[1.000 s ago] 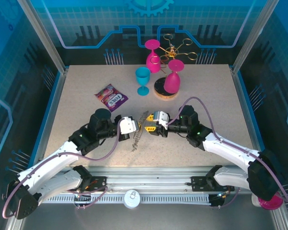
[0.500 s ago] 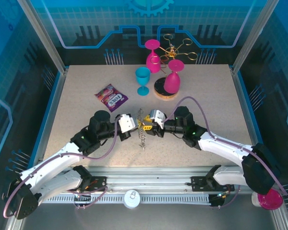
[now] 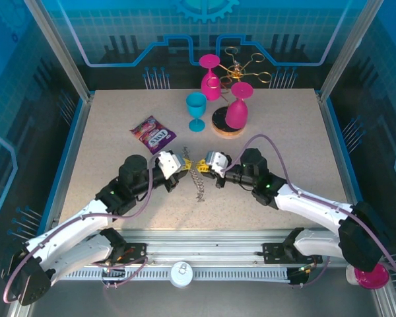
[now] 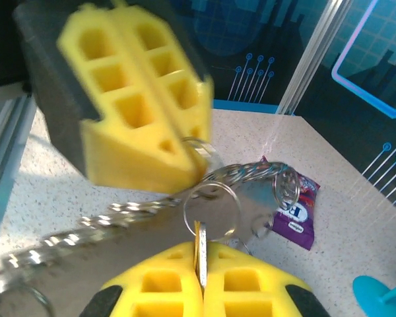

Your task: Put the keys on the keyring

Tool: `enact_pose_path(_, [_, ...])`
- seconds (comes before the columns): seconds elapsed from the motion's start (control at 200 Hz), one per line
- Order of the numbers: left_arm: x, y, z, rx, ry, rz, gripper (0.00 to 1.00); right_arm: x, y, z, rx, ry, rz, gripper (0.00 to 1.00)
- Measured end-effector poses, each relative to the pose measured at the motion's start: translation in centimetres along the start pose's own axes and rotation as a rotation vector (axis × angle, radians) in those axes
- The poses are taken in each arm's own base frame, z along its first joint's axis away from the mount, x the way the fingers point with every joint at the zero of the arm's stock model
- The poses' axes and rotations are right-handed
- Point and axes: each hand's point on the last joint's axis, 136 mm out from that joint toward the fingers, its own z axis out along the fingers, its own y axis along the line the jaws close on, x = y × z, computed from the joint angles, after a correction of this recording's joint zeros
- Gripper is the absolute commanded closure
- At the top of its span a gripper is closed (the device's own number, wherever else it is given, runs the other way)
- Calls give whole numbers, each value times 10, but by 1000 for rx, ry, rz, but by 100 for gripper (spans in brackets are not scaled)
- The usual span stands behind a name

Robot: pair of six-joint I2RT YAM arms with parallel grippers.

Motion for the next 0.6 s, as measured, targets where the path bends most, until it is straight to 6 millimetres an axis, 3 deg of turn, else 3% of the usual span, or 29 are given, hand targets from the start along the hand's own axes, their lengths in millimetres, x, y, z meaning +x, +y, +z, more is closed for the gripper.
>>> enact_pose_path(0.105, [-2,-2,1,6,-18,-40,100,2,7,4,-8,12,-45,93])
enact_pose_path(0.235, [-1,-4,1,14,-22,-44,100,6,11,5,-28,29,-58,66])
enact_pose_path(0.3, [-5,-3,1,10,-40,-33,100,7,10,2,-35,29,-45,61])
enact_pose_path(0.48, [-7,-8,1,41,-58,6,100,-2,-22,-29,18,-41,25,63])
enact_pose_path(0.6, [-2,-16,1,80,-56,39,100,-15,-16,-36,-49,-105,49,71])
